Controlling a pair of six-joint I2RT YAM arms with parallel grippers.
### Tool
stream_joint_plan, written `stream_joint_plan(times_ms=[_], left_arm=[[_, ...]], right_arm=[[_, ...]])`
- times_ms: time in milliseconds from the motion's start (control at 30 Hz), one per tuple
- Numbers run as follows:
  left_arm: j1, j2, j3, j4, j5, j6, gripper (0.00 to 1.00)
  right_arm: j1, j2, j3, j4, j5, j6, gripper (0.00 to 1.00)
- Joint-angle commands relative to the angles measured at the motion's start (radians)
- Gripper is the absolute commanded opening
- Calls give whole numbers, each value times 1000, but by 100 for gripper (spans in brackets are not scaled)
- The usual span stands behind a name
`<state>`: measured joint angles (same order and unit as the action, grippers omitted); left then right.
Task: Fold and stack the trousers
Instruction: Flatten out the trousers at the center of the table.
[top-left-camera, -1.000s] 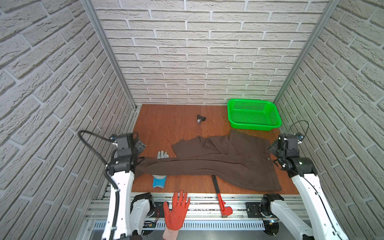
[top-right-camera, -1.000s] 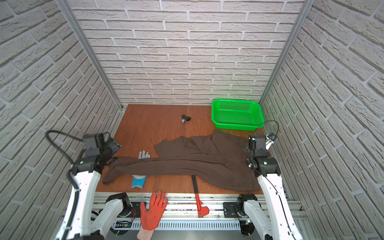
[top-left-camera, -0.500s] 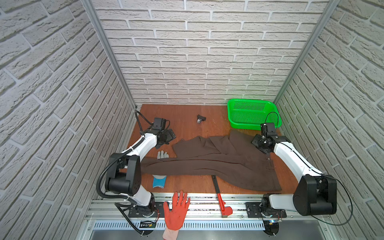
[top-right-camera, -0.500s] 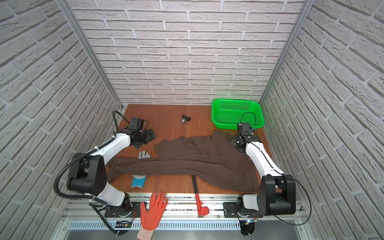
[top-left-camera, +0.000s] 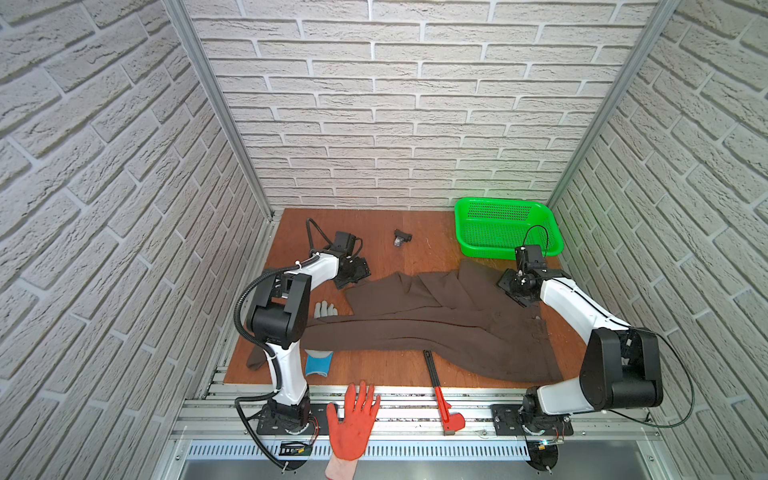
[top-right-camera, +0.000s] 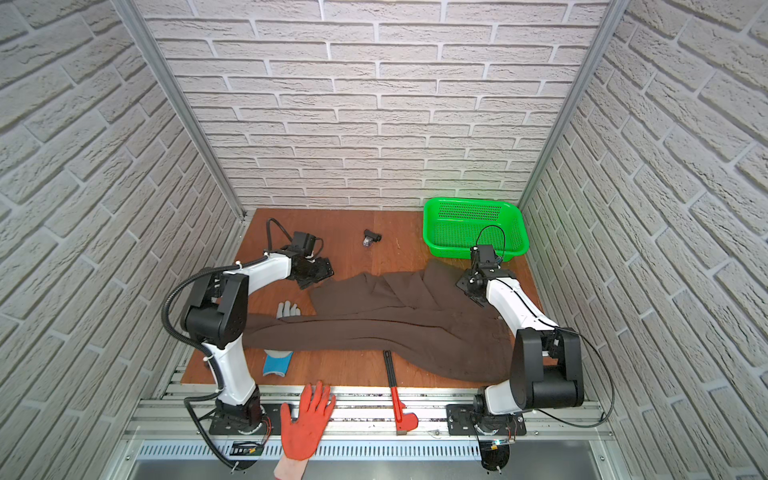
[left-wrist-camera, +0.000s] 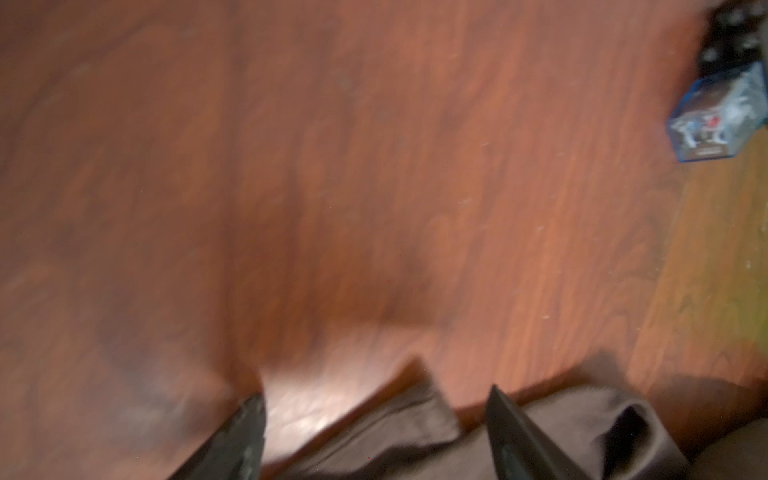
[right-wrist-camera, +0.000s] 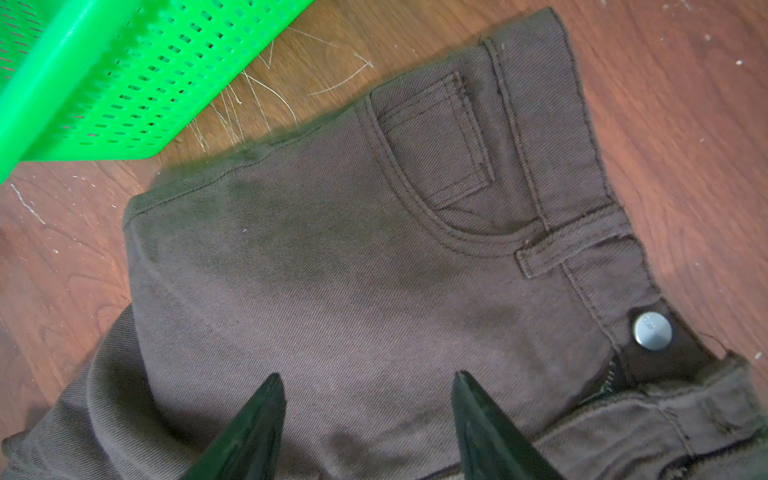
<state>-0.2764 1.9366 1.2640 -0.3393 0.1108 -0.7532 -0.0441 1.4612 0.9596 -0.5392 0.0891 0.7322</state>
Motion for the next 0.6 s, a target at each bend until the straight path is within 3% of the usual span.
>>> stream_joint_plan(times_ms=[0, 567], left_arm=[[-10, 59, 31, -38, 36, 52, 75], [-63, 86, 84, -230, 0, 179, 23]], right_arm=[[1, 12, 17, 24, 13, -14, 65], [1, 42, 31, 24, 14, -17, 65]])
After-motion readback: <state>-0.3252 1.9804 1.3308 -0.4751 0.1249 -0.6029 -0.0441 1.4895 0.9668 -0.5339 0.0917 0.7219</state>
